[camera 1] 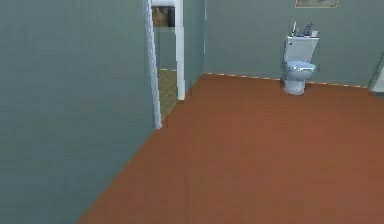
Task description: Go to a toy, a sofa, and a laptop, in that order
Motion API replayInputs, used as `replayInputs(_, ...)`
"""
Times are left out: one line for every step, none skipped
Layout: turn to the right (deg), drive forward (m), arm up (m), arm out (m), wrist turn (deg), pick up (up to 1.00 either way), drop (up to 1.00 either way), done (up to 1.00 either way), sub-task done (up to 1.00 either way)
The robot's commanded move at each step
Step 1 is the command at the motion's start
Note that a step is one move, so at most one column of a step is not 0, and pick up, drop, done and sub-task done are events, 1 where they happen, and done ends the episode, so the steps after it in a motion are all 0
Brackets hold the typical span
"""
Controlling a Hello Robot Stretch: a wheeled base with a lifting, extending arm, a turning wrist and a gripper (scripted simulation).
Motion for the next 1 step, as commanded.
replayInputs(3.0,0.00,0.00,0.00,0.0,0.00,0.00,0.00,0.00)
